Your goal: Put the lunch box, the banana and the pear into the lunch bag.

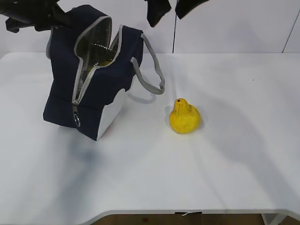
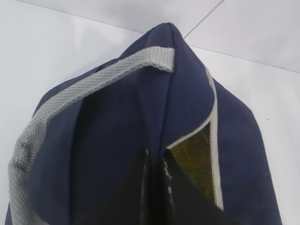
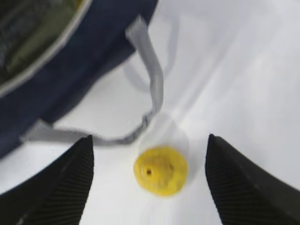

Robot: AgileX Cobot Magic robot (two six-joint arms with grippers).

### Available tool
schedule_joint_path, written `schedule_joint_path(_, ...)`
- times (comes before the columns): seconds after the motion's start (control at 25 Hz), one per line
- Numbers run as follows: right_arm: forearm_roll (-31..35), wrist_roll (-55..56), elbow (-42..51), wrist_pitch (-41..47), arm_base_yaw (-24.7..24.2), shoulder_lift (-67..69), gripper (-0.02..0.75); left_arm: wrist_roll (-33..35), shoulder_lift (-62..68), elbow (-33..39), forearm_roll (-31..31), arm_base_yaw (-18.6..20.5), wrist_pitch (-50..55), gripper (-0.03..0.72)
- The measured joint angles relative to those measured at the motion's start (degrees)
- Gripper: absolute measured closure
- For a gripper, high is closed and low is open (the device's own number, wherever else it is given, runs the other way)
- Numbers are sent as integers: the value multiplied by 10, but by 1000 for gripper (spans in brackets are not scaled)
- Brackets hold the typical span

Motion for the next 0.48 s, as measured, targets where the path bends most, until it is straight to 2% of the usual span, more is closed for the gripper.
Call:
schedule_joint_path(0.2,-6,-1,131,0,0,-56,155,1,0,0,1,0,0,690)
schedule_joint_path(0.48,-13,-2,218,-5,0,-64,158,1,0,0,1,0,6,690)
